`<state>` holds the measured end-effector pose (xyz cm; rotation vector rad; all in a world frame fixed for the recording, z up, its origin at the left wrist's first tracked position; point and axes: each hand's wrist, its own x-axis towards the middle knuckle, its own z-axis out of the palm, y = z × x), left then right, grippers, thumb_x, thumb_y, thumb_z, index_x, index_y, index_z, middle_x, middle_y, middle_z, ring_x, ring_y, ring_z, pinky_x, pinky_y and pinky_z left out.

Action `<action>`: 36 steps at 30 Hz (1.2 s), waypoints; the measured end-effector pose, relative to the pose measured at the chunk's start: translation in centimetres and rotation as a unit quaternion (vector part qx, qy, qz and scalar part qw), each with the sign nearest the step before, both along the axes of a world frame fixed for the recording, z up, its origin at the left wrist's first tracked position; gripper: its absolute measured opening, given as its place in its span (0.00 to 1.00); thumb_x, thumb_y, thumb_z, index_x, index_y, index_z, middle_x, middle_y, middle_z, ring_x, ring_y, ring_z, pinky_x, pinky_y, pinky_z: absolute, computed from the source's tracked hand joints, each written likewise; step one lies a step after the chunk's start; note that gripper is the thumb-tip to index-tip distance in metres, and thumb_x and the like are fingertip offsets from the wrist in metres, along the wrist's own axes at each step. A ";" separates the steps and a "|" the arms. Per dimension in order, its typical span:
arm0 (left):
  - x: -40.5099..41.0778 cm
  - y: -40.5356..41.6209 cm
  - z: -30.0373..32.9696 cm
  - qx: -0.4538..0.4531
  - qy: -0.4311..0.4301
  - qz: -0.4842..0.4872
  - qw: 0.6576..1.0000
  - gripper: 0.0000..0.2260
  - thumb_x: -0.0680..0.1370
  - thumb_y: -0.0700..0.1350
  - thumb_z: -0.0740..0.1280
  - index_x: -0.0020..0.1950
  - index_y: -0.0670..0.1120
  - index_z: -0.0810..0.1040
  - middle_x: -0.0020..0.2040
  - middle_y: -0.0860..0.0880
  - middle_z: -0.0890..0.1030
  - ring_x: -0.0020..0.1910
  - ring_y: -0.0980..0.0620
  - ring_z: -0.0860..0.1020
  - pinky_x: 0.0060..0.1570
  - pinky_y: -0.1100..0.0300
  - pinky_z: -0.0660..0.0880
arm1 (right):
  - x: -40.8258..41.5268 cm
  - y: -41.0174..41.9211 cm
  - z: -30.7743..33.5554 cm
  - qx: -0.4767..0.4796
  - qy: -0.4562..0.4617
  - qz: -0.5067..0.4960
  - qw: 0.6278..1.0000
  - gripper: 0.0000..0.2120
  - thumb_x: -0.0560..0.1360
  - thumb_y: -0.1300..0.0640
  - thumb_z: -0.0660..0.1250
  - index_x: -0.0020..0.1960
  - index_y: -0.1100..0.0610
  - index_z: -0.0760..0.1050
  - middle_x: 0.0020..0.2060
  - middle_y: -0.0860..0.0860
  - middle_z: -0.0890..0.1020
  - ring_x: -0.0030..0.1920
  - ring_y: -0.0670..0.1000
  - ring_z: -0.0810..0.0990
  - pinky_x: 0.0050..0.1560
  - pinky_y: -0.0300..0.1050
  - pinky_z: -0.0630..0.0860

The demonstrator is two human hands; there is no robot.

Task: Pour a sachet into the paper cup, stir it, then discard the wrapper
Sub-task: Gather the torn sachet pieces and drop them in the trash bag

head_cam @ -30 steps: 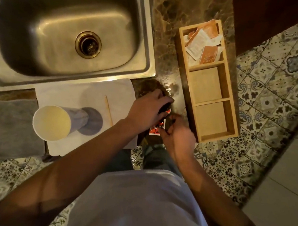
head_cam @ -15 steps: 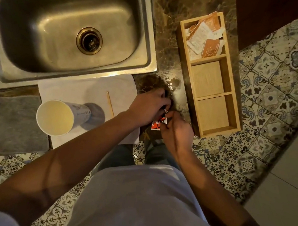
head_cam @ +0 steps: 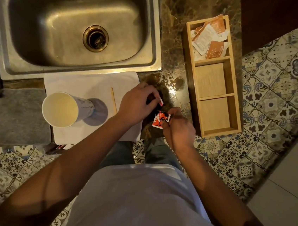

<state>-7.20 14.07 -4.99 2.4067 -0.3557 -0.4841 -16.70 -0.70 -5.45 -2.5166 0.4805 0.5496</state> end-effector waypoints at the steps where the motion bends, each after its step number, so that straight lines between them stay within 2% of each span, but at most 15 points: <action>1: -0.2 0.2 0.1 -0.005 -0.002 0.010 1.000 0.06 0.76 0.49 0.70 0.50 0.49 0.82 0.50 0.49 0.80 0.46 0.52 0.78 0.42 0.58 0.72 | 0.2 -0.2 -0.1 0.007 0.014 -0.003 1.000 0.14 0.78 0.51 0.68 0.61 0.53 0.70 0.42 0.51 0.84 0.44 0.57 0.85 0.40 0.45 0.75; 3: -0.8 0.3 0.5 -0.016 -0.012 0.035 0.999 0.06 0.78 0.49 0.69 0.51 0.48 0.82 0.49 0.49 0.81 0.46 0.55 0.77 0.43 0.64 0.68 | 0.7 -0.8 -0.4 0.027 0.039 -0.043 0.998 0.11 0.77 0.48 0.71 0.54 0.50 0.72 0.42 0.47 0.82 0.44 0.54 0.84 0.41 0.44 0.74; 5: -1.6 0.3 1.0 -0.029 -0.018 0.067 0.997 0.06 0.79 0.48 0.68 0.51 0.47 0.82 0.48 0.50 0.83 0.45 0.58 0.75 0.42 0.71 0.65 | 1.2 -1.1 -0.5 0.035 0.052 -0.083 0.995 0.11 0.74 0.46 0.75 0.46 0.48 0.73 0.43 0.46 0.83 0.44 0.52 0.83 0.42 0.45 0.76; 7: -2.5 0.1 1.4 -0.040 -0.013 0.094 0.995 0.06 0.79 0.47 0.68 0.51 0.46 0.82 0.48 0.50 0.83 0.45 0.57 0.76 0.43 0.74 0.66 | 1.6 -1.3 -0.3 0.012 0.064 -0.071 0.995 0.11 0.73 0.44 0.75 0.45 0.48 0.76 0.43 0.47 0.84 0.44 0.52 0.83 0.46 0.46 0.78; 11: -3.5 0.0 2.0 -0.048 0.005 0.135 0.990 0.07 0.81 0.48 0.67 0.52 0.47 0.82 0.47 0.50 0.84 0.45 0.56 0.79 0.45 0.62 0.74 | 2.5 -1.5 0.6 0.002 0.113 -0.005 0.994 0.09 0.74 0.43 0.73 0.45 0.48 0.82 0.43 0.47 0.85 0.45 0.50 0.82 0.45 0.45 0.79; 16: -4.5 0.4 2.7 -0.076 0.030 0.194 0.978 0.07 0.80 0.49 0.68 0.51 0.46 0.83 0.47 0.51 0.84 0.45 0.54 0.80 0.43 0.65 0.72 | 2.9 -2.3 2.0 0.067 0.092 -0.011 0.993 0.07 0.73 0.50 0.71 0.39 0.52 0.81 0.36 0.45 0.83 0.43 0.51 0.83 0.40 0.44 0.76; 19: -4.9 0.8 3.3 -0.097 0.037 0.229 0.968 0.07 0.80 0.49 0.68 0.51 0.47 0.83 0.46 0.51 0.84 0.45 0.53 0.80 0.45 0.60 0.75 | 3.7 -3.5 3.7 0.072 0.056 -0.017 0.996 0.08 0.72 0.50 0.72 0.36 0.50 0.79 0.37 0.47 0.84 0.42 0.51 0.82 0.43 0.45 0.77; 21: -5.1 1.1 4.0 -0.122 0.038 0.255 0.959 0.05 0.80 0.48 0.69 0.49 0.49 0.82 0.44 0.53 0.84 0.44 0.55 0.80 0.45 0.60 0.75 | 4.4 -4.3 4.9 0.088 0.035 -0.022 0.995 0.08 0.72 0.50 0.73 0.36 0.51 0.78 0.37 0.48 0.84 0.40 0.51 0.82 0.42 0.45 0.76; 23: -5.4 1.6 4.9 -0.150 0.034 0.280 0.948 0.03 0.80 0.46 0.68 0.47 0.51 0.82 0.42 0.56 0.83 0.42 0.58 0.79 0.43 0.62 0.74 | 5.0 -4.6 6.3 0.163 0.015 -0.050 0.985 0.08 0.74 0.52 0.73 0.39 0.54 0.80 0.33 0.51 0.84 0.34 0.51 0.82 0.36 0.47 0.77; 26: -6.4 2.3 6.0 -0.193 0.030 0.318 0.928 0.04 0.79 0.46 0.68 0.47 0.48 0.82 0.36 0.58 0.80 0.36 0.58 0.76 0.39 0.63 0.71 | 5.9 -4.0 8.5 0.271 0.013 -0.093 0.958 0.07 0.76 0.55 0.73 0.44 0.59 0.80 0.29 0.53 0.81 0.25 0.49 0.75 0.27 0.44 0.72; 32: -9.4 4.5 7.4 -0.268 0.029 0.367 0.890 0.04 0.79 0.46 0.69 0.48 0.47 0.82 0.30 0.58 0.77 0.31 0.57 0.73 0.36 0.60 0.72 | 6.1 0.4 11.5 0.326 -0.043 -0.062 0.942 0.06 0.76 0.57 0.73 0.45 0.60 0.81 0.28 0.52 0.80 0.27 0.50 0.74 0.28 0.44 0.71; 36: -11.7 8.5 8.1 -0.269 0.023 0.405 0.874 0.02 0.79 0.45 0.70 0.46 0.50 0.81 0.35 0.54 0.81 0.32 0.56 0.74 0.37 0.59 0.71 | 5.0 3.8 12.2 0.330 -0.057 0.001 0.942 0.06 0.77 0.53 0.74 0.44 0.56 0.83 0.27 0.50 0.80 0.26 0.49 0.74 0.30 0.44 0.73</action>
